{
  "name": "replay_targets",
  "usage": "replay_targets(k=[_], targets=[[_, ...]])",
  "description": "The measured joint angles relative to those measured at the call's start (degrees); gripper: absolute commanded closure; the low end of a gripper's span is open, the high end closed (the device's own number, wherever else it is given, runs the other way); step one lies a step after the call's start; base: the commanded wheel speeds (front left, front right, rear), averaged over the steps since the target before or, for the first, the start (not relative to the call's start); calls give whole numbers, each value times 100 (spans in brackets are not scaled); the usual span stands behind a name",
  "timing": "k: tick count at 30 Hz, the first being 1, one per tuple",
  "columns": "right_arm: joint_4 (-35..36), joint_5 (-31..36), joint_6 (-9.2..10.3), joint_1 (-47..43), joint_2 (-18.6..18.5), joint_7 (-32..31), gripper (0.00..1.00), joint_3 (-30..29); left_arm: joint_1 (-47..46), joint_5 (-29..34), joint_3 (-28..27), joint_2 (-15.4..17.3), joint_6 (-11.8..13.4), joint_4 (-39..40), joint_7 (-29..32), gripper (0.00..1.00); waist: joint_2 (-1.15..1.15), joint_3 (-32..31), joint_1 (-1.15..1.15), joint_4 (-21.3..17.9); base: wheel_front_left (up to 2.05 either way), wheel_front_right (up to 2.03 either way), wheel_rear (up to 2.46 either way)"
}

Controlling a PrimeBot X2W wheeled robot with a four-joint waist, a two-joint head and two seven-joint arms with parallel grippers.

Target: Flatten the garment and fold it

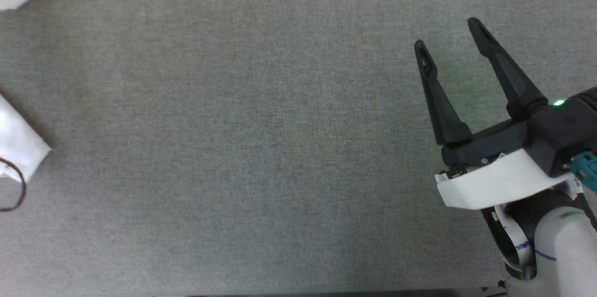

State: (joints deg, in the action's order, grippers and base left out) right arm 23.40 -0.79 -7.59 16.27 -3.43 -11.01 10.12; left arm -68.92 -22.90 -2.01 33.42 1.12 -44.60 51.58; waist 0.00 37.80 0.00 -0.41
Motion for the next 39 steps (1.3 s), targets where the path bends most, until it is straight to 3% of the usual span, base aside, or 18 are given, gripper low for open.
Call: replay_targets(k=[5,14,21,30,39], targets=[[-216,-122,0,-5,8,34,0,-66,349,280,256,-24,-53,155,-660,100,0,-287,0,30,0,0,0],[-631,-382,0,-88,27,146,0,-274,304,1084,839,144,-261,336,-3298,100,0,-1091,0,142,0,0,0],[-889,-564,0,-309,38,214,0,-593,92,1393,1202,-16,-357,166,-4972,100,0,-1837,-1,233,0,0,0],[-984,-630,0,-578,40,220,0,-845,108,1226,1388,-735,-402,125,-5394,100,0,-2711,-2,223,0,0,0],[-929,-514,0,-843,43,188,0,-1016,924,667,1521,-1993,-77,1136,-4725,100,0,-3124,-1,-242,0,0,0]])
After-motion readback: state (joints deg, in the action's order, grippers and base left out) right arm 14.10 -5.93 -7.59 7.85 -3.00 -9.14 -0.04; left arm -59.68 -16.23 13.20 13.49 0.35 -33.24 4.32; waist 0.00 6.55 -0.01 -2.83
